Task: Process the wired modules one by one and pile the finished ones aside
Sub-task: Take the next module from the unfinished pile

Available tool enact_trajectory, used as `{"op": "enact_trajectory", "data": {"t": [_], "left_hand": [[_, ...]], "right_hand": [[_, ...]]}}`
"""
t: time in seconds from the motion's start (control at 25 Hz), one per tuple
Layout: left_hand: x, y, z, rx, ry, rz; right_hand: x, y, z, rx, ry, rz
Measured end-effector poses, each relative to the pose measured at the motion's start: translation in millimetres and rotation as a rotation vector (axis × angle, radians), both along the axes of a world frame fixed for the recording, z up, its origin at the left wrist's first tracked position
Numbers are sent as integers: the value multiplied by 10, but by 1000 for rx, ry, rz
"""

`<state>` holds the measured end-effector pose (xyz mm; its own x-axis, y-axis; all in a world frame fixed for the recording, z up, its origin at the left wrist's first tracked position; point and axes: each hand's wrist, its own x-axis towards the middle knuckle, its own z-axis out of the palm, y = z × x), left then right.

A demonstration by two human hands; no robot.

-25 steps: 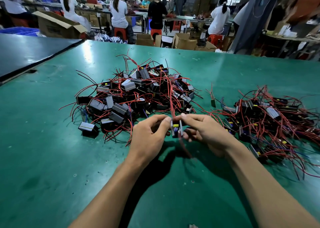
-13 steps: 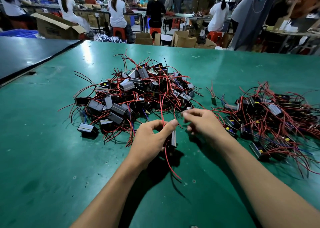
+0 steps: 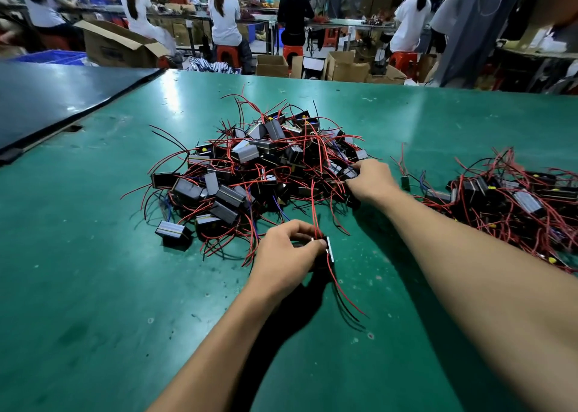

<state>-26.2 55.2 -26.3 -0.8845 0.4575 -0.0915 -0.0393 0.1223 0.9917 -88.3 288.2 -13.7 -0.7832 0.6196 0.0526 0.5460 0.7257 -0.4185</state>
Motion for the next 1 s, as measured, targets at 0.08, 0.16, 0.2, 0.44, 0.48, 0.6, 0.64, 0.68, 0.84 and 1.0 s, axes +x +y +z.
{"op": "enact_trajectory", "data": {"t": [0.08,0.16,0.2,0.44,0.48,0.6,0.64,0.68,0.84,1.0], "left_hand": [[2,-5,11,9,-15,-19],[1,-7,20,8,-16,-33],[7,-8,25,9,-16,-35],[44,-11,70,44,-43,-34],[44,-17,69,45,-41,-36],[55,-26,77,54,-30,-46],[62,-31,79,55,-14,-48],[66,-31,79,44,14,-48],[69,-20,66,-27,132,-41],[85,3,36,-64,225,-27]], "right_hand": [[38,-38,-2,32,58,-44],[91,-76,39,45,181,-105],[110,-87,81,35,253,-141],[195,-80,752,-333,784,-211],[263,-113,879,-401,874,-191],[562,-266,1081,-425,839,3],[680,-327,1082,-380,723,90],[790,-388,1051,-309,570,157],[1135,-647,700,142,-66,160],[1432,-870,252,205,-201,209]]}}
